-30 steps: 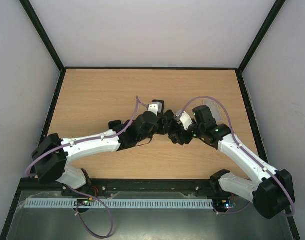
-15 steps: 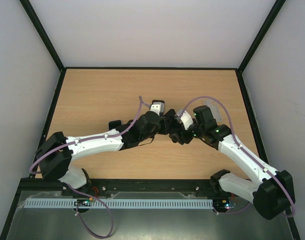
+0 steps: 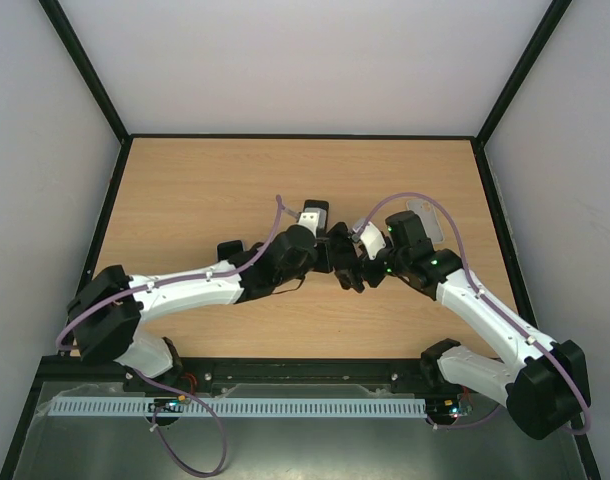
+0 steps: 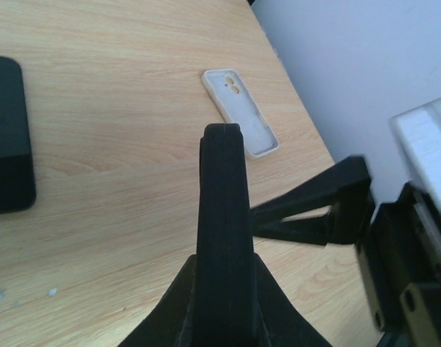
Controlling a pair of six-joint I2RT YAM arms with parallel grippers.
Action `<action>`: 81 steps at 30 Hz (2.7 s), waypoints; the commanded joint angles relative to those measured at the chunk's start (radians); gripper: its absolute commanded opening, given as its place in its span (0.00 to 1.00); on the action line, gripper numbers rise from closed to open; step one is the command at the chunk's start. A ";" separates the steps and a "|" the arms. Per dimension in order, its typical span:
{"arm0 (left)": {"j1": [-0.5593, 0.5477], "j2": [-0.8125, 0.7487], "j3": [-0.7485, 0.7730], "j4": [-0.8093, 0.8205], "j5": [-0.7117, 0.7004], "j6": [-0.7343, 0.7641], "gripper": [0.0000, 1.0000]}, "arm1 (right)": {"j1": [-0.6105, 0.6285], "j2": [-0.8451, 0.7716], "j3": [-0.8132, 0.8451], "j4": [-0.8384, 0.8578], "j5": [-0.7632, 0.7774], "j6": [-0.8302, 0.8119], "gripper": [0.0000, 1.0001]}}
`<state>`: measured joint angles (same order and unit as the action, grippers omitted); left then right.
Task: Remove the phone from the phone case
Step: Pick up the phone at the center of the board, then remove the phone case from the phone.
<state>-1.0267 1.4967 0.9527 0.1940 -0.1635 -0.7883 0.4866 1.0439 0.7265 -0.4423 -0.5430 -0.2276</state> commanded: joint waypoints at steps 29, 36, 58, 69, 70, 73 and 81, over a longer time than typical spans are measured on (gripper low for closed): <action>0.168 -0.426 0.040 -0.395 0.772 0.561 0.03 | -0.002 -0.108 0.180 -0.434 -0.526 -0.486 0.97; 0.167 -0.435 0.028 -0.284 0.874 0.520 0.03 | 0.011 -0.125 0.151 -0.506 -0.596 -0.560 0.81; 0.167 -0.440 -0.018 -0.050 0.940 0.339 0.02 | 0.036 -0.204 0.202 -0.606 -0.628 -0.599 0.35; 0.168 -0.385 0.038 -0.113 0.962 0.342 0.02 | 0.052 -0.180 0.234 -0.645 -0.621 -0.667 0.23; 0.168 -0.386 0.038 -0.115 0.962 0.343 0.02 | 0.052 -0.184 0.232 -0.644 -0.611 -0.671 0.22; 0.168 -0.391 0.038 -0.119 0.969 0.343 0.02 | 0.053 -0.185 0.224 -0.651 -0.591 -0.687 0.16; 0.168 -0.377 0.038 -0.107 1.011 0.317 0.02 | 0.053 -0.189 0.215 -0.657 -0.562 -0.727 0.07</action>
<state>-0.8608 1.1149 0.9482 0.0326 0.8059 -0.4309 0.5308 0.8711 0.9295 -1.0870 -1.1397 -0.8963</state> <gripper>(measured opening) 0.094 0.105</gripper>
